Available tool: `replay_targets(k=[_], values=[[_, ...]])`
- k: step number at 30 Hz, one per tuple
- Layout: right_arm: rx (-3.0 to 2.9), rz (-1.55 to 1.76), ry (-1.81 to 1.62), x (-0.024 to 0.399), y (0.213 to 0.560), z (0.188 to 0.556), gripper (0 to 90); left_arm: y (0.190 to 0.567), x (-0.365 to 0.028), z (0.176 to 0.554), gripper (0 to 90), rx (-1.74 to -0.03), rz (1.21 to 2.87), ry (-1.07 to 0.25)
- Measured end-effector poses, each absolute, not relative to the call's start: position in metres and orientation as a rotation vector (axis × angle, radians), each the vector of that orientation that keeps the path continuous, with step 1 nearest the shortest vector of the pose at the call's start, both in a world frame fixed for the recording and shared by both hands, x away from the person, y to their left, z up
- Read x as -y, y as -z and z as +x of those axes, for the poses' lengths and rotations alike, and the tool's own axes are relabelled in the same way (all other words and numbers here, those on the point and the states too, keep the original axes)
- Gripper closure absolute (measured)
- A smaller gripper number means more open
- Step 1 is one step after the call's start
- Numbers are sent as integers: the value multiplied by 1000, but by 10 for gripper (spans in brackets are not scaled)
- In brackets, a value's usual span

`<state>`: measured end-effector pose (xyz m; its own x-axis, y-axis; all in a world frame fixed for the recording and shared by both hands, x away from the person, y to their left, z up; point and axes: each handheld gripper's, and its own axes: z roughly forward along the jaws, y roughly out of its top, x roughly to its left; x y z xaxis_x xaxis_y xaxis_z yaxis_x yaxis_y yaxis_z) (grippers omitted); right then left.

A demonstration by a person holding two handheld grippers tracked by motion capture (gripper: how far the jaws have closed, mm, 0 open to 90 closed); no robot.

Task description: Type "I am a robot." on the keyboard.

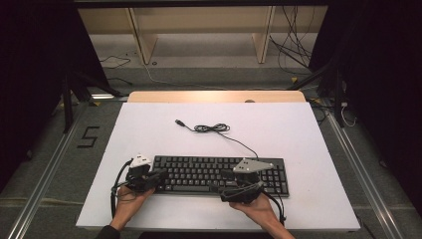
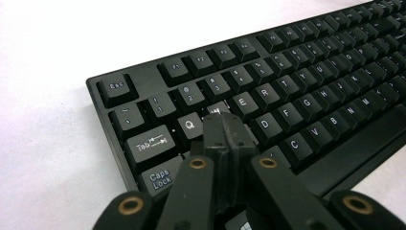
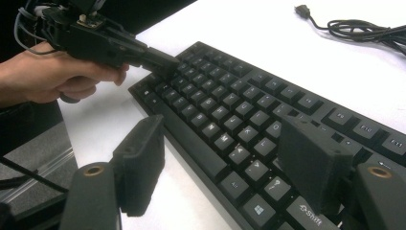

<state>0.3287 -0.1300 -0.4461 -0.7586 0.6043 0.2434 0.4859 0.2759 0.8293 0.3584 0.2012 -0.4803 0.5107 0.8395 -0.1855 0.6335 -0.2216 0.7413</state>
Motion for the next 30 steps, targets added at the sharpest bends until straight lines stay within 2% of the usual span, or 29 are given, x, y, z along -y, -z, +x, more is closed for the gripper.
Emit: replay_targets(k=[27,30], values=[[-2415,1034,-1494,129,446,327,339,480,-200,357,887,-1206,1939,-325],[-2416,1034,-1492,129,447,327,337,477,-202,356,863,-1203,1928,-333]])
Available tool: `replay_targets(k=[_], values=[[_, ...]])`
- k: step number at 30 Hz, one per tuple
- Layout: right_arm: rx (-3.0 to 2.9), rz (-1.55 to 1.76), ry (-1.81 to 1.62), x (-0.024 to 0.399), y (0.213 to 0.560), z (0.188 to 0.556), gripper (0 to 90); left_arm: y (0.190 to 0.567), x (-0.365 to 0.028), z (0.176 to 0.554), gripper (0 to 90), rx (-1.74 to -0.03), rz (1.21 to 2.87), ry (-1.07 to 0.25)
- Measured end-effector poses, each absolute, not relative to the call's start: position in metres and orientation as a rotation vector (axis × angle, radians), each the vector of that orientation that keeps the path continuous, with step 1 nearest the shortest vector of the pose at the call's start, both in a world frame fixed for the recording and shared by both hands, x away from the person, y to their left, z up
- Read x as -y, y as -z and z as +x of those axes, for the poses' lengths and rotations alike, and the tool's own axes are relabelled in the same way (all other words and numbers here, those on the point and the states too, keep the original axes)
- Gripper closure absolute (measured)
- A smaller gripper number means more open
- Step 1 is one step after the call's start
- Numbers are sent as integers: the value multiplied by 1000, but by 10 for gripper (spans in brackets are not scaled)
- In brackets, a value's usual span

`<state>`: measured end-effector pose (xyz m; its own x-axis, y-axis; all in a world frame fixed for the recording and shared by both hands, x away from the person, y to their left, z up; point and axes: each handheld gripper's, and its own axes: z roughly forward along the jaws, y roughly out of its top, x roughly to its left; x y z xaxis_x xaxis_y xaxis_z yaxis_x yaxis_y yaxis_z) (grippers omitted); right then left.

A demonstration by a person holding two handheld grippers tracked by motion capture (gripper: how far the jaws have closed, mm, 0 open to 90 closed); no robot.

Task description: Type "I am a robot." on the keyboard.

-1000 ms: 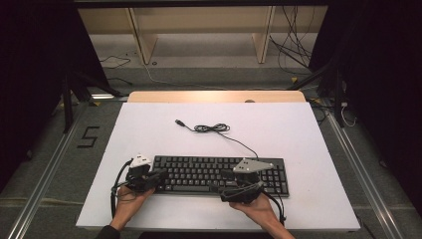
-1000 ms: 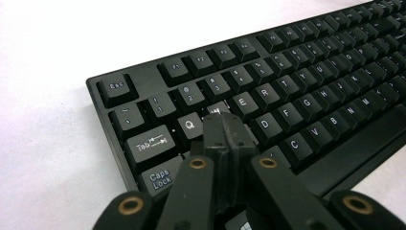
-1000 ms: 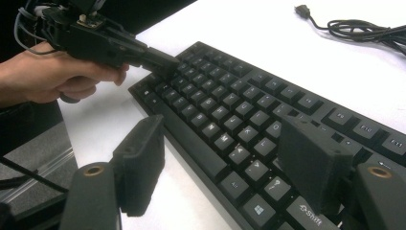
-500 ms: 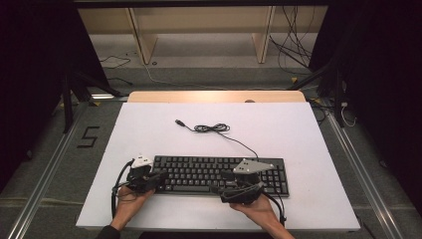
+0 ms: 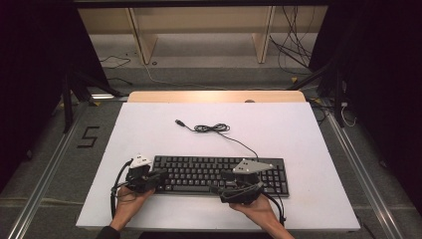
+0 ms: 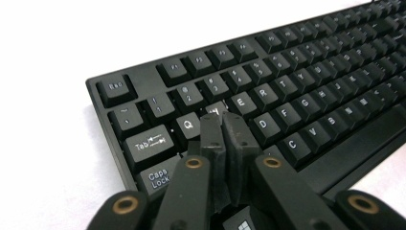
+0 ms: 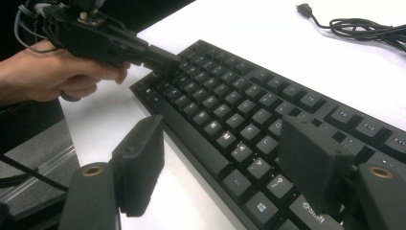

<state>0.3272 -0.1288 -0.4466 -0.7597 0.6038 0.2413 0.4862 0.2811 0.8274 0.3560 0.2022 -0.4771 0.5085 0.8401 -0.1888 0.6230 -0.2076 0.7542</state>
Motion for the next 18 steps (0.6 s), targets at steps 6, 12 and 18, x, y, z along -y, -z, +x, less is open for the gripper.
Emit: replay_targets(k=[6,12,18], values=[[-2420,1031,-1488,127,447,328,334,471,-204,352,809,-1186,1892,-330],[-2428,1034,-1480,122,448,331,334,467,-206,347,665,-1151,1854,-306],[-2441,1035,-1458,115,450,336,350,463,-207,342,511,-1133,1828,-301]])
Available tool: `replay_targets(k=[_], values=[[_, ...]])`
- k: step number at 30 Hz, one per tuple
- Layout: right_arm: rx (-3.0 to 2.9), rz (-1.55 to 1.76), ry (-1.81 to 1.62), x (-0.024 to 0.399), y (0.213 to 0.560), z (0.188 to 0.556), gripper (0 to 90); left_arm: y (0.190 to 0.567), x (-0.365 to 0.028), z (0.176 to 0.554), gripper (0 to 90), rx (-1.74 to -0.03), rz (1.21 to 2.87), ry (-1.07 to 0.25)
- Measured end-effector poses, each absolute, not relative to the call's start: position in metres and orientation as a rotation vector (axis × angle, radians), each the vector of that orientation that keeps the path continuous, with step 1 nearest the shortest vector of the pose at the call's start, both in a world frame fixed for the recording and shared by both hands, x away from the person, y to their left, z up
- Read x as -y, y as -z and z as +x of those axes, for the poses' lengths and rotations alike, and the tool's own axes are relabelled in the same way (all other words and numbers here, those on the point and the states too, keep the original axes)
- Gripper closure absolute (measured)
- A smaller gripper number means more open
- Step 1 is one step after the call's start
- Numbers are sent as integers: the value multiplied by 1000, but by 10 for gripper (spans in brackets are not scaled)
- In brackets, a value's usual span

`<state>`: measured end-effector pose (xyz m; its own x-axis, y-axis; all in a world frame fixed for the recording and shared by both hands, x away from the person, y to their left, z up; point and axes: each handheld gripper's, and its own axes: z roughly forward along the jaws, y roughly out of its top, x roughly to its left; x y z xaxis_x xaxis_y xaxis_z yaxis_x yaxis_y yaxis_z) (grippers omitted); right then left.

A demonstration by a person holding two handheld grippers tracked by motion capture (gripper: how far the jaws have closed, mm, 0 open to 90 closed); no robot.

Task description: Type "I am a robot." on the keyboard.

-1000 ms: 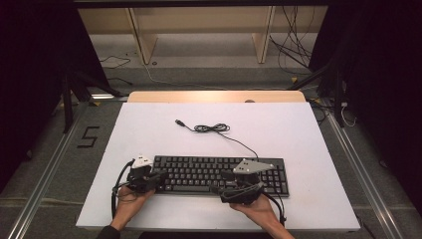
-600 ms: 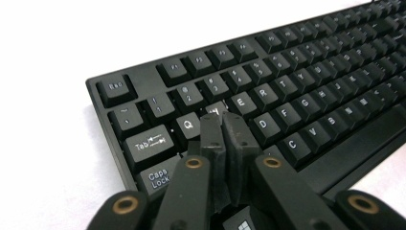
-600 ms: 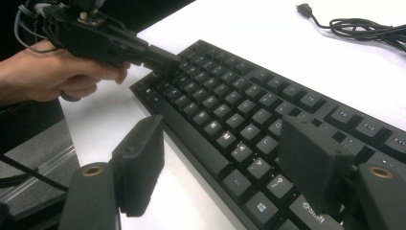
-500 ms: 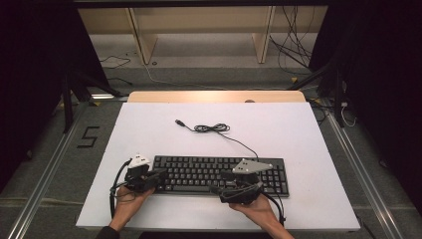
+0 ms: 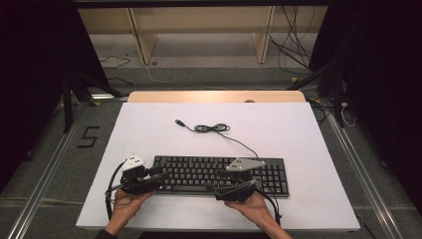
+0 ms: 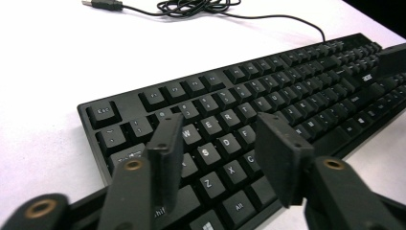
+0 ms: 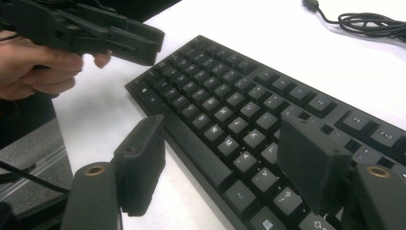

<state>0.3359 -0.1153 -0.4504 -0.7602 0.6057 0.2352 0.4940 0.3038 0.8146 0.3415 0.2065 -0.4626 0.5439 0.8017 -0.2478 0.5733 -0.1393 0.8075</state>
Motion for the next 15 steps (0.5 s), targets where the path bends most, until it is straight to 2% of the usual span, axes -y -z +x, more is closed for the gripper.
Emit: replay_targets(k=[6,15], values=[[-2449,1045,-1437,109,452,342,430,460,-206,336,420,-1101,1800,-303],[-2469,1061,-1378,101,457,352,694,458,-205,331,345,-1058,1778,-301]])
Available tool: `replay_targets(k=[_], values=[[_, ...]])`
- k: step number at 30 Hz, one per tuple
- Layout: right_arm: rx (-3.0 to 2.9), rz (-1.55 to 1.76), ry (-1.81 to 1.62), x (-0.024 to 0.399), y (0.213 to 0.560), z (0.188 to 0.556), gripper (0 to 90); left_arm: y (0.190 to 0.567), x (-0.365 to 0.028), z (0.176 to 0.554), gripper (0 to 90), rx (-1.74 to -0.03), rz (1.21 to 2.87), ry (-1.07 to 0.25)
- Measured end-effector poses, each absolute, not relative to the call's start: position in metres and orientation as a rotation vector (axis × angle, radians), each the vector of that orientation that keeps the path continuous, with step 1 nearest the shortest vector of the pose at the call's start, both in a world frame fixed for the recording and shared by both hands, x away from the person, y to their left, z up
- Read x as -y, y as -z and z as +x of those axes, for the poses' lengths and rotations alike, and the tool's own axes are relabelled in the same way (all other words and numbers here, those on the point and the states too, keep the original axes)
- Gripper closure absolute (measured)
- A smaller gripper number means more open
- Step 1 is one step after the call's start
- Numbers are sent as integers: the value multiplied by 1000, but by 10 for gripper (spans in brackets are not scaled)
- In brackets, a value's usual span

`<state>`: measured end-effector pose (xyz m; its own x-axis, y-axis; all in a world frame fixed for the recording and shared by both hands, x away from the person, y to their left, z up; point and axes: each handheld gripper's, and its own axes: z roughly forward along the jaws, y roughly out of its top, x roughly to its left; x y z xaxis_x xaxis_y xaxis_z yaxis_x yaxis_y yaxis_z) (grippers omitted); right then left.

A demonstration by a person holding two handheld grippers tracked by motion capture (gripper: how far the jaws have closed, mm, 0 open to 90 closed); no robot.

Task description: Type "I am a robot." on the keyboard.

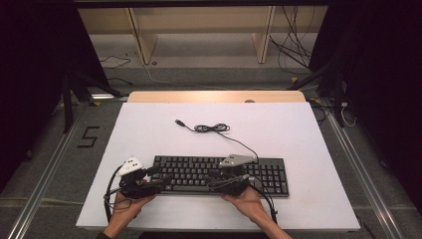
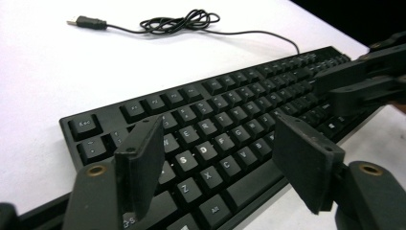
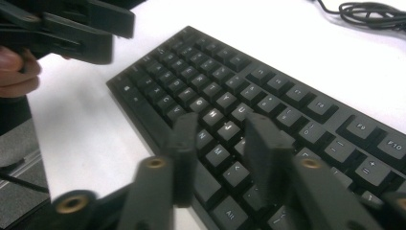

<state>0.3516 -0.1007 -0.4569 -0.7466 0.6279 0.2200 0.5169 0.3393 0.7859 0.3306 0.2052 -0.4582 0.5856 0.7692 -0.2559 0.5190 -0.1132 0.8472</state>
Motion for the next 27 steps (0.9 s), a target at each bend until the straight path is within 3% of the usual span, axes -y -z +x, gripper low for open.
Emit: replay_targets(k=[11,27], values=[[-2502,1075,-1307,89,465,360,900,457,-205,324,309,-1035,1774,-299],[-2544,1096,-1238,76,475,365,900,458,-204,317,277,-1006,1765,-307]])
